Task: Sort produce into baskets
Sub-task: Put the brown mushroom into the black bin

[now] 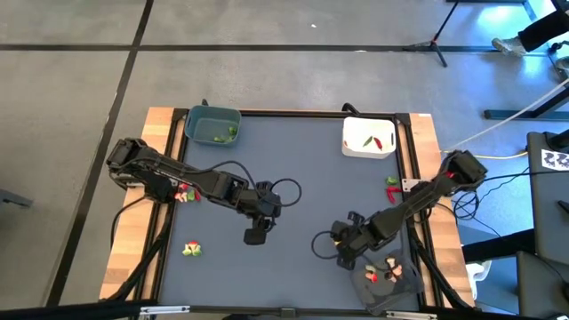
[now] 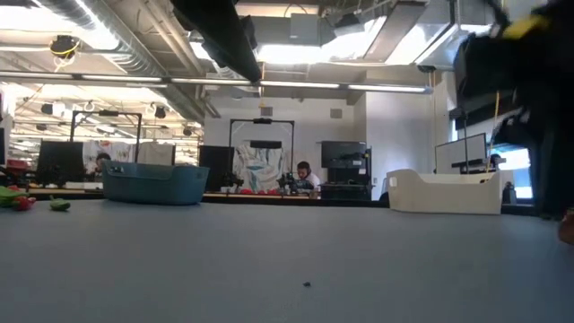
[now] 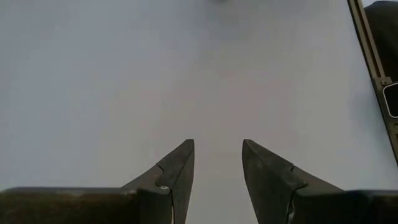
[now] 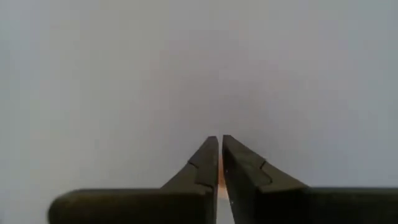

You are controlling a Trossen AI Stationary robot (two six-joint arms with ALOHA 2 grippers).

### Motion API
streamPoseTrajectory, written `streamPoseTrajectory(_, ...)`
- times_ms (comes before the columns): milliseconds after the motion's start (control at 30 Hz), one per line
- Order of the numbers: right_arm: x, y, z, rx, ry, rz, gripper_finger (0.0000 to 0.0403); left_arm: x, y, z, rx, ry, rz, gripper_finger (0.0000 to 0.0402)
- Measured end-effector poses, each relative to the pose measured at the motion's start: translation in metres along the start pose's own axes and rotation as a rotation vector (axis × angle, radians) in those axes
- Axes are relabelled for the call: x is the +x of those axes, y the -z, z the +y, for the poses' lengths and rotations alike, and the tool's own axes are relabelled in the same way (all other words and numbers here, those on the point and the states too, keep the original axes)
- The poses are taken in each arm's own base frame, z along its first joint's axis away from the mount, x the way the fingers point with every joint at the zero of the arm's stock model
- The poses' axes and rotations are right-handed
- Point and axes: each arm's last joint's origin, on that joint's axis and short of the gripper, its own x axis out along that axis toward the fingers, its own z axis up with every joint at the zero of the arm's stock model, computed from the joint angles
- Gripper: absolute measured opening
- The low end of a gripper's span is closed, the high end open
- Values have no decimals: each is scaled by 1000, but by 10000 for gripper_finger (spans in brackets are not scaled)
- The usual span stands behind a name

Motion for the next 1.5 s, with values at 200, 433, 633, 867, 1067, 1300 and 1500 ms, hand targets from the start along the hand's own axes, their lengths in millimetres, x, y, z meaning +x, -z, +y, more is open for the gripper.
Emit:
streamPoseTrajectory(200,-16,1,0,-24,-43,13,76,0,0,0,2,0,0,131)
streamPoseTrajectory(433,-5,9,-9,-67,87,87,126,0,0,0,14,-4,-1,131)
streamPoseTrajectory(633,9,11,-10,-87,136,109,131,0,0,0,14,-4,-1,131)
streamPoseTrajectory(867,19,12,-10,-88,157,136,112,0,0,0,21,-4,-1,131)
streamPoseTrajectory(1067,18,13,-10,-89,158,137,43,0,0,0,28,-6,-3,131)
streamPoseTrajectory(1300,6,2,2,-116,141,139,25,0,0,0,33,-9,-5,131)
streamPoseTrajectory(1500,-24,-8,21,-160,101,106,37,0,0,0,34,-11,-3,131)
